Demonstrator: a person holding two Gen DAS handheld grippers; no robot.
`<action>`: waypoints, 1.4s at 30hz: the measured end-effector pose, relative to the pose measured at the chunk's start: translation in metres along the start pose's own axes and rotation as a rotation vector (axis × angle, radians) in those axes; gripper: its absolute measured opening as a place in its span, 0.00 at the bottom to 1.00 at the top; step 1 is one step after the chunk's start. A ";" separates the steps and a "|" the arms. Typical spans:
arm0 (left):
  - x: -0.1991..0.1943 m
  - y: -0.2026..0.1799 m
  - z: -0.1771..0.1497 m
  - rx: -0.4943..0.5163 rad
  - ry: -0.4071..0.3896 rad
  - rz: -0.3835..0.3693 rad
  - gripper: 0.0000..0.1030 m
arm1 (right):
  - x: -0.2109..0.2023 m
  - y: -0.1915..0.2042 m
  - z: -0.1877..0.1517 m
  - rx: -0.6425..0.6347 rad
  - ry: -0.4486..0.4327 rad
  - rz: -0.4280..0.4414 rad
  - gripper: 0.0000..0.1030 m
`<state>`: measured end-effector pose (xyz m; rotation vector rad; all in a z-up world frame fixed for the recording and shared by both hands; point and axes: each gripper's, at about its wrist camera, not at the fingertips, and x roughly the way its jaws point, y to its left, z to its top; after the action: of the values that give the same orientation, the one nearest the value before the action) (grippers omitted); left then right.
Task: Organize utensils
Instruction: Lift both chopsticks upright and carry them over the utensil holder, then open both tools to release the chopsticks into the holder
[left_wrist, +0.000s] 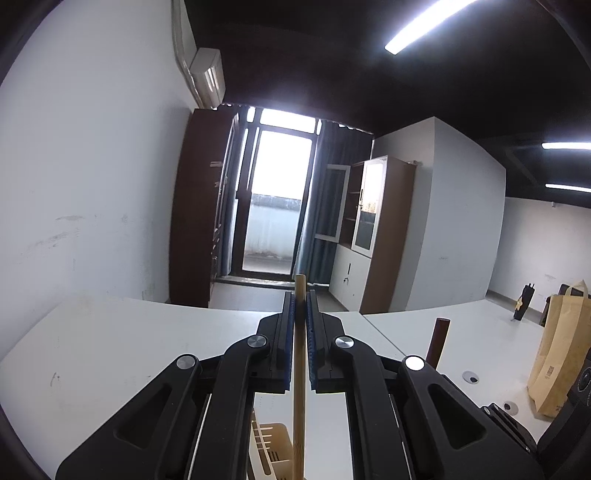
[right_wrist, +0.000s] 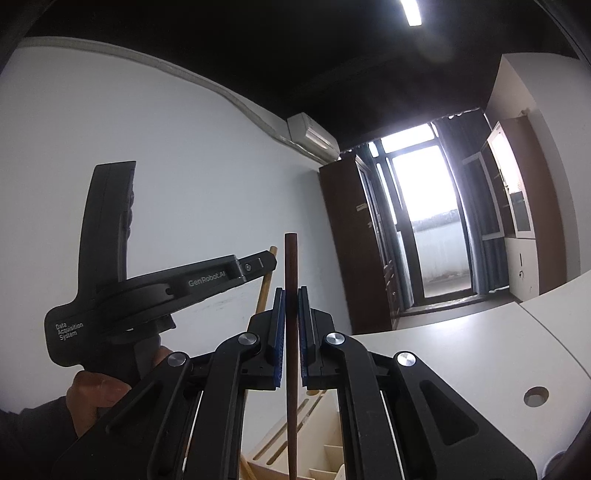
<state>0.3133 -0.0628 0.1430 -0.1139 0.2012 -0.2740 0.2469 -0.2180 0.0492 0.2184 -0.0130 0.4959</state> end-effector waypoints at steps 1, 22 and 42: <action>0.002 0.000 -0.001 0.004 0.007 -0.001 0.05 | -0.002 0.001 -0.003 -0.010 0.002 -0.004 0.07; -0.015 0.000 -0.009 -0.007 -0.027 -0.008 0.06 | -0.026 0.018 -0.018 -0.065 0.048 -0.032 0.07; -0.077 0.038 -0.017 0.047 0.123 0.077 0.78 | -0.022 0.041 -0.015 -0.130 0.199 -0.064 0.37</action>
<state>0.2469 -0.0063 0.1357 -0.0423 0.3199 -0.2087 0.2073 -0.1898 0.0416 0.0417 0.1554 0.4492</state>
